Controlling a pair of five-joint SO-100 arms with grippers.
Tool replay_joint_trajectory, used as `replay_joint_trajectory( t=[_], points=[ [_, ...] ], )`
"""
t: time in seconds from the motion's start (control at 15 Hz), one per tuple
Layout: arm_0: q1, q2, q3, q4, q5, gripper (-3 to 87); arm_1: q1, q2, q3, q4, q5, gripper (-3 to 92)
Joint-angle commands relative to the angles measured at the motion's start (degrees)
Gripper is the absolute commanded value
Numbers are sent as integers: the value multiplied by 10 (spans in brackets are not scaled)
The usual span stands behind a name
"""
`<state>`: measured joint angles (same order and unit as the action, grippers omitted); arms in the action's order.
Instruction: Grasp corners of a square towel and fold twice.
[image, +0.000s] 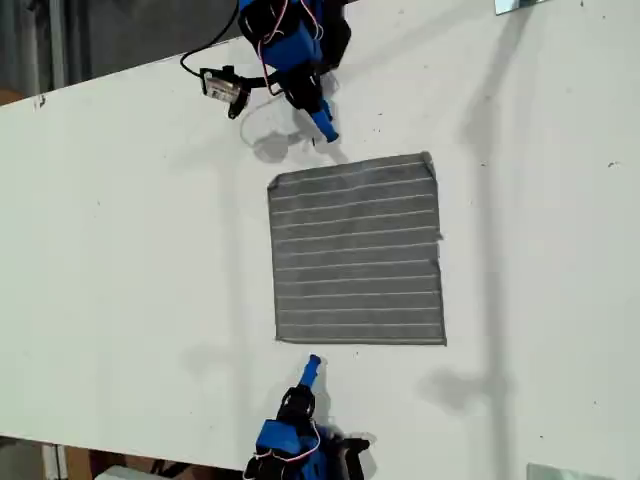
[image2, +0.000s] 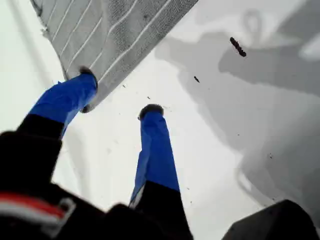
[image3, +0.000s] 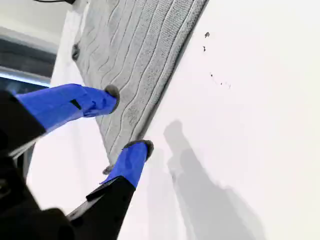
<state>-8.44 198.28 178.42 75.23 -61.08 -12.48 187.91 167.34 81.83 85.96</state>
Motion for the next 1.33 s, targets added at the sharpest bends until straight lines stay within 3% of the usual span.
replay_joint_trajectory(
  t=[0.0,0.13,0.2,0.27,0.33,0.4,0.47,0.6,0.67,0.73,0.8,0.87,1.0,1.13,1.27],
  points=[
    [-61,4,-7,11,-284,276,89,4,-15,7,-9,-1],
    [-21,4,-5,9,-305,272,37,4,-16,7,-9,1],
    [-4,4,-4,7,-295,230,51,4,-23,8,-14,12],
    [3,4,-3,2,-268,79,75,4,-24,9,-9,29],
    [0,4,-8,11,-275,49,97,4,-24,7,-9,39],
    [-4,4,-14,4,-276,146,119,4,-20,9,-9,42],
    [-5,4,-6,-19,-283,79,127,4,-15,8,-9,45],
    [-11,4,1,-4,-365,95,123,4,-16,7,-9,46],
    [3,4,1,-4,-359,126,118,4,-17,7,-9,70],
    [7,4,1,-17,-351,112,94,5,-25,0,-14,164],
    [-27,4,-7,-43,-284,115,86,-11,-25,-76,-59,190],
    [-90,3,-25,-31,-221,118,100,-70,-62,-104,-89,200],
    [-209,-64,-50,-5,-124,126,117,-405,-278,-51,-118,233],
    [-221,-137,-68,-33,-101,122,73,-748,-548,51,-138,281],
    [-221,-93,-54,-11,-101,117,-4,-908,-722,156,-128,332]
  ],
)
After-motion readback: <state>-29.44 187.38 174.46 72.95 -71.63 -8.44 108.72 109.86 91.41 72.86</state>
